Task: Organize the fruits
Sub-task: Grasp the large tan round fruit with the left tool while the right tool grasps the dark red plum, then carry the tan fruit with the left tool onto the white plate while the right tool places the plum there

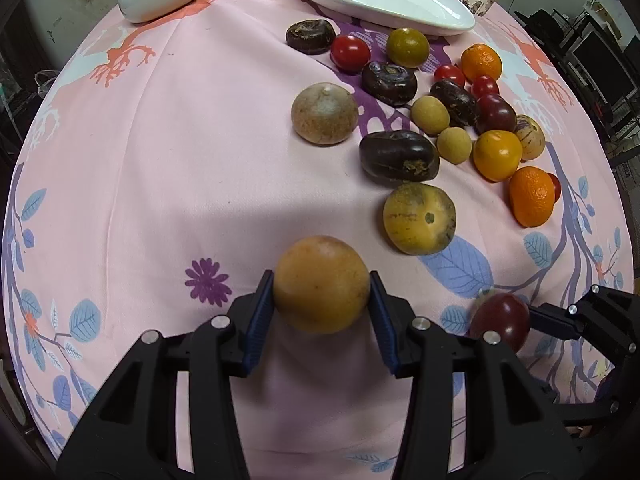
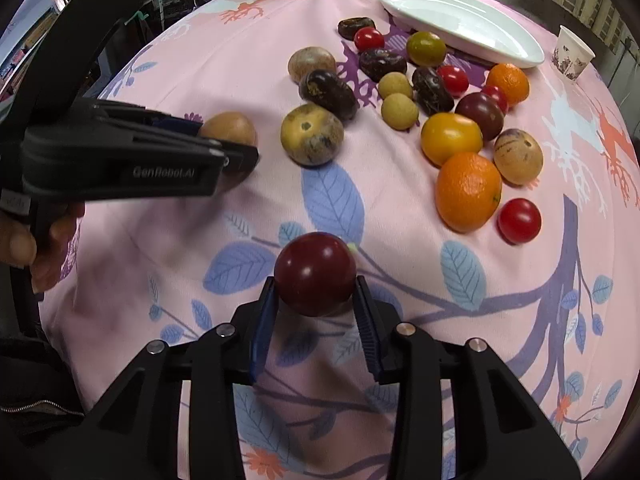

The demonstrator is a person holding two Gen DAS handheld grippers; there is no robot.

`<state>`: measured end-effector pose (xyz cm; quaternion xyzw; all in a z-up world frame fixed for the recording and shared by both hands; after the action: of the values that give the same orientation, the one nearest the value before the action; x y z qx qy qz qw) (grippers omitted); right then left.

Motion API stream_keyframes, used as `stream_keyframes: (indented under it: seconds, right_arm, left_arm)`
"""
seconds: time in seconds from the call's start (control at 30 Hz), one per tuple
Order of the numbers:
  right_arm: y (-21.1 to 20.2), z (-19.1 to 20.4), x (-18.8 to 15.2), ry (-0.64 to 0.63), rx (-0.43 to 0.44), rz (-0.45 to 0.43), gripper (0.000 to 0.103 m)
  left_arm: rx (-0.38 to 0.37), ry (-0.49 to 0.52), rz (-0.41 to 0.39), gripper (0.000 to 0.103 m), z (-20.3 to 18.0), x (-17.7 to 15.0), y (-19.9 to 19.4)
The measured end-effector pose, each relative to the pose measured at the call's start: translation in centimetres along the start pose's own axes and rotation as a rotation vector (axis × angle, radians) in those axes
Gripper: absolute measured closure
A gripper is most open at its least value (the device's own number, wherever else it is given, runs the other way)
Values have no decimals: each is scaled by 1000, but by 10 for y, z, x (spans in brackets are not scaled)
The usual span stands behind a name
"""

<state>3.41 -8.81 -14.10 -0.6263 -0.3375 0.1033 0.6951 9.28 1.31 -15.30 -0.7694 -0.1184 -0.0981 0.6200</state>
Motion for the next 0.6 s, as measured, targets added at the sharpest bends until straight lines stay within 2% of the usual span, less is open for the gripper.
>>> stream_keyframes:
  seconds: [0.1,0.2,0.37,0.47,0.6]
  right_arm:
    - [1,-1,4,12,15,1,66]
    - [-5,-9,4,69,66,6,67]
    - [-26,-28,10,146,100,-40,67]
    - [-44,-48,22,184,102,-85,67]
    - [-63,-80,48,212,92,-147,67]
  left_arm:
    - [-3,-5,8,57,2,-5,-3]
    - [-3,-2,13,57,-2,-4,-8]
    - [-4,15,-33,57,-9,6,-30]
    - [-18,27,-78,57,-18,23,-46]
    - [-47,51,-127,57,-35,64,-61]
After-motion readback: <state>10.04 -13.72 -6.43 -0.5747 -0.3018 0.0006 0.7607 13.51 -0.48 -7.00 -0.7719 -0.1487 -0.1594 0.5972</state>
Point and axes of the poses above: each gripper's, at about its wrist camera, not at the fingertips, and y roughly the way its jaws point, z to its left, x to its top, the point moved 10 cm from there along y, roughly the way its jaws point, and after that the axes turned 8 degrees about -x, right-handed, at the moved point
